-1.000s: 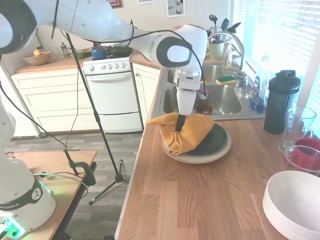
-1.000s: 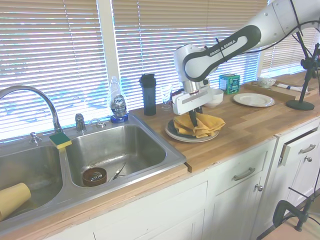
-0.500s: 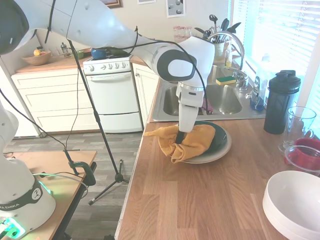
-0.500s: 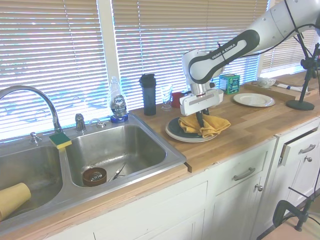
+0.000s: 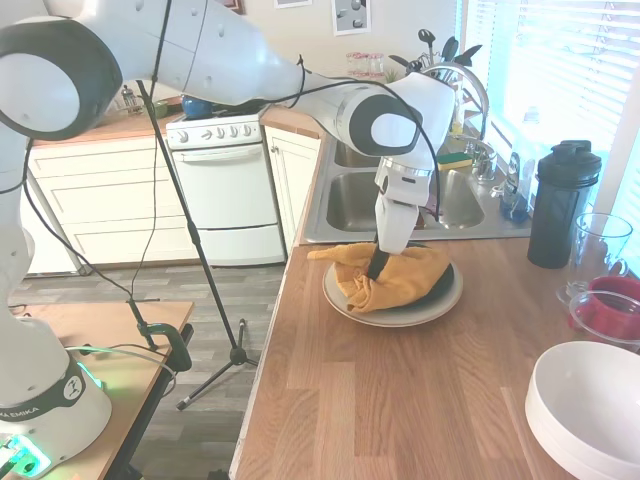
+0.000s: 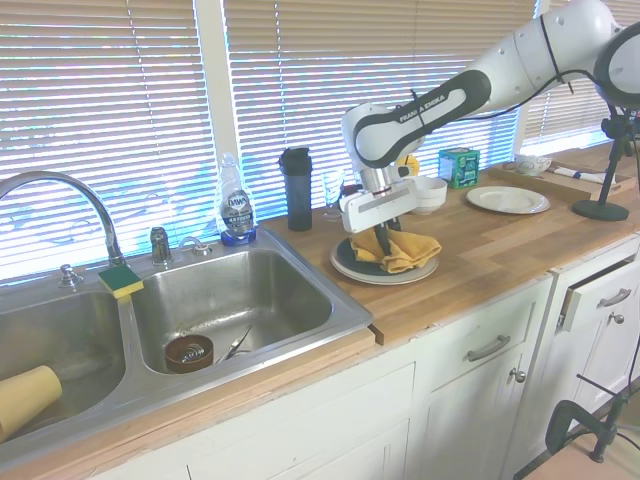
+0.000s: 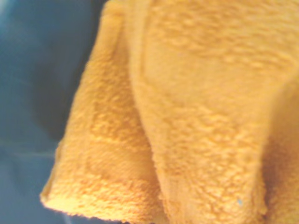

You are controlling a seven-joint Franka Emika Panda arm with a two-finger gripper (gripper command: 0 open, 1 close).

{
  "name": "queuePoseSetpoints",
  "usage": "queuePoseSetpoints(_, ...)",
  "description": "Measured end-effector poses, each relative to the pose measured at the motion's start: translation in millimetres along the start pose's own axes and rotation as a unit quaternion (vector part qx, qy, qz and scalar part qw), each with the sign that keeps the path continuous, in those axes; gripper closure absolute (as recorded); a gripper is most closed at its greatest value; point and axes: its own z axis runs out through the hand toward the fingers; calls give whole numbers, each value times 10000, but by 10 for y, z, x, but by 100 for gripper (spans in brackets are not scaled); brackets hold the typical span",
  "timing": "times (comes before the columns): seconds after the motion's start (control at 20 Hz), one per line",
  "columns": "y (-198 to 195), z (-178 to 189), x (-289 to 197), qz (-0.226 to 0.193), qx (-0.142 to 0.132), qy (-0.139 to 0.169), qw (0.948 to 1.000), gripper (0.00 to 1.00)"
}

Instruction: Wipe the blue plate in counterclockwise motion

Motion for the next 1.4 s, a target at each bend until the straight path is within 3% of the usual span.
queuePoseSetpoints(0.35,-230,-83,-218,-95,-5,218,9997,100)
queuePoseSetpoints(0.6,-269,-120,-493,-284,136,462,9984,100)
queuePoseSetpoints(1.0,274,-9,-640,-335,311,603,9971,100)
queuePoseSetpoints(1.4,485,160,-257,-57,228,414,9989,100)
